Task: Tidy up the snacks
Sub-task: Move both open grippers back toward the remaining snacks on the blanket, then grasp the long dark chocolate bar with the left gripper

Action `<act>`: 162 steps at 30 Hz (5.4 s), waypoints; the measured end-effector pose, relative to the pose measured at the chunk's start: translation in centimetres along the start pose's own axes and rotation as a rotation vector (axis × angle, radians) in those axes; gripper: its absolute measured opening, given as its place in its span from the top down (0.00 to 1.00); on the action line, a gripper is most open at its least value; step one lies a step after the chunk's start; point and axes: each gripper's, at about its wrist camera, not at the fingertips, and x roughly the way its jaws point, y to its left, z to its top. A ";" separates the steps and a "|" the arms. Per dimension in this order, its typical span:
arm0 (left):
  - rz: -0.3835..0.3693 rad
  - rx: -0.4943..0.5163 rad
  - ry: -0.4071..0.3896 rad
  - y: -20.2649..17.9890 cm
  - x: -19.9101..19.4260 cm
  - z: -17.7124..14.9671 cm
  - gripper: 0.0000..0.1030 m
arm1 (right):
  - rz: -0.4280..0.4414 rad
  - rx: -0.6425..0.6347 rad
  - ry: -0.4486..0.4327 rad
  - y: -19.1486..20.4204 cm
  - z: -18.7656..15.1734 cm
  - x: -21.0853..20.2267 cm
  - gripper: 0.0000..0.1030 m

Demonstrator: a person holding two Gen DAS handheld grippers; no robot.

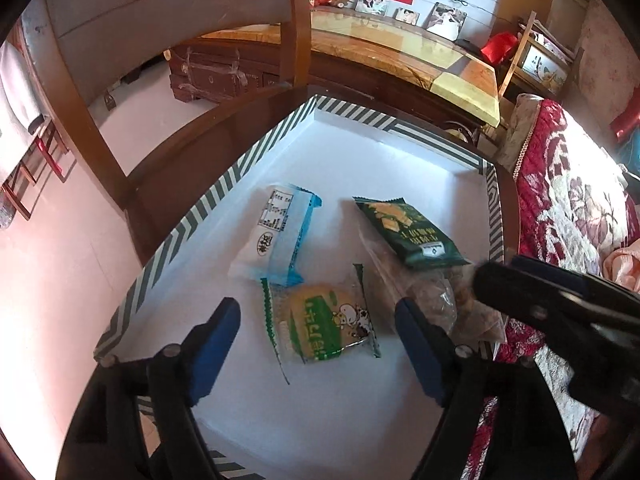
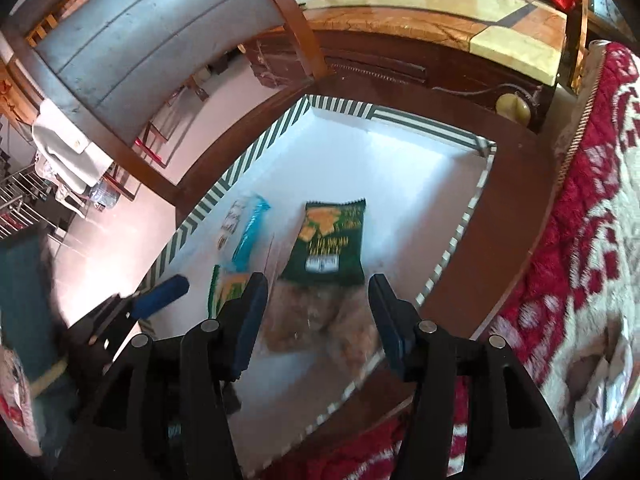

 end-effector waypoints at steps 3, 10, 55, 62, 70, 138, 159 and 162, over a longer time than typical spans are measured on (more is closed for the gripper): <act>0.007 0.012 -0.011 -0.4 -0.4 -0.1 0.21 | -0.006 0.010 -0.025 -0.5 -1.2 -1.9 0.49; -0.028 0.019 -0.023 -1.8 -1.8 -0.4 0.21 | -0.043 0.039 -0.068 -2.5 -4.6 -5.2 0.49; -0.249 0.390 0.031 -22.2 -4.5 -6.6 0.21 | -0.263 0.386 -0.180 -18.7 -20.0 -17.9 0.49; -0.255 0.421 0.045 -24.4 -3.8 -6.4 0.21 | -0.272 0.418 -0.193 -20.3 -20.8 -18.7 0.49; -0.261 0.432 0.058 -26.0 -3.0 -6.0 0.21 | -0.294 0.478 -0.206 -22.8 -21.8 -20.0 0.49; -0.389 0.975 0.229 -47.4 -1.3 -16.9 0.65 | -0.497 0.609 -0.322 -29.4 -25.1 -30.4 0.49; -0.489 0.708 0.123 -35.2 -6.2 -9.5 0.92 | -0.323 0.464 -0.240 -27.0 -23.0 -26.5 0.49; -0.450 0.668 0.103 -32.6 -6.3 -8.8 0.92 | -0.291 0.363 -0.187 -25.6 -21.0 -24.1 0.41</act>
